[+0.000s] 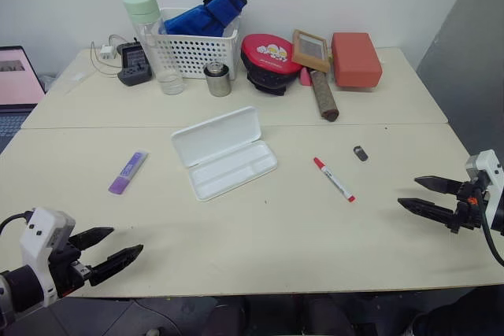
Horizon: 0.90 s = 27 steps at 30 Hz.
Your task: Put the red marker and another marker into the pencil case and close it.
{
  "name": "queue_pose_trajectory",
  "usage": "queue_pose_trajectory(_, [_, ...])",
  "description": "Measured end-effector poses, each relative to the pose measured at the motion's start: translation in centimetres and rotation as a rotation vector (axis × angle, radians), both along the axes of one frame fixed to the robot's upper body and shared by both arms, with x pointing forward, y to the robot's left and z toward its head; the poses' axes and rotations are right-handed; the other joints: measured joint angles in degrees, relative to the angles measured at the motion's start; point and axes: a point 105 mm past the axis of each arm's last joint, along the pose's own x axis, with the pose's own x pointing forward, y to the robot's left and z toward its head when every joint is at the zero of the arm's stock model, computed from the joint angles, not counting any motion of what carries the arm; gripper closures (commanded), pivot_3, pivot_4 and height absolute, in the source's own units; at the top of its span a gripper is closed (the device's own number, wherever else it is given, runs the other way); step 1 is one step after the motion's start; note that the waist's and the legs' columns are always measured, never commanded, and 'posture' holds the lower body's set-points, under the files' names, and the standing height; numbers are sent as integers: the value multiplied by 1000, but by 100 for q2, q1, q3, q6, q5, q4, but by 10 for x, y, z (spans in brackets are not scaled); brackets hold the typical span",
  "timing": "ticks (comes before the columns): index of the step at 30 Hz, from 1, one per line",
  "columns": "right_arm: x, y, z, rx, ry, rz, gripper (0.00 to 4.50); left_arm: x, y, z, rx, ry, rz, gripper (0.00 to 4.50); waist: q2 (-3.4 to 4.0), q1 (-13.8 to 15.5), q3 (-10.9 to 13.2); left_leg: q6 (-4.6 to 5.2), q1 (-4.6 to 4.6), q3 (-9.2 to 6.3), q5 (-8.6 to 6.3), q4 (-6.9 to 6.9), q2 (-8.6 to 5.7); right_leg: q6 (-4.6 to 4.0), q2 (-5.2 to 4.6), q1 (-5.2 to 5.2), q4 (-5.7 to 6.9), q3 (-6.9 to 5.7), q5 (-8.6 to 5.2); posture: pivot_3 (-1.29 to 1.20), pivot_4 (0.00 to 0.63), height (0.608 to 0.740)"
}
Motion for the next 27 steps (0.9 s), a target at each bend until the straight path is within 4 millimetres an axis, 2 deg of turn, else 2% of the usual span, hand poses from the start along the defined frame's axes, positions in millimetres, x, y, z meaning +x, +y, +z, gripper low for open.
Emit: queue_pose_trajectory(27, [-1,-1,1,2,1,0,82,2,2,0,1,-7,-1,0,1,2,1,-1,-1,0,-1,-2,2,-1,0,0,-4,-1,0,0,150,740])
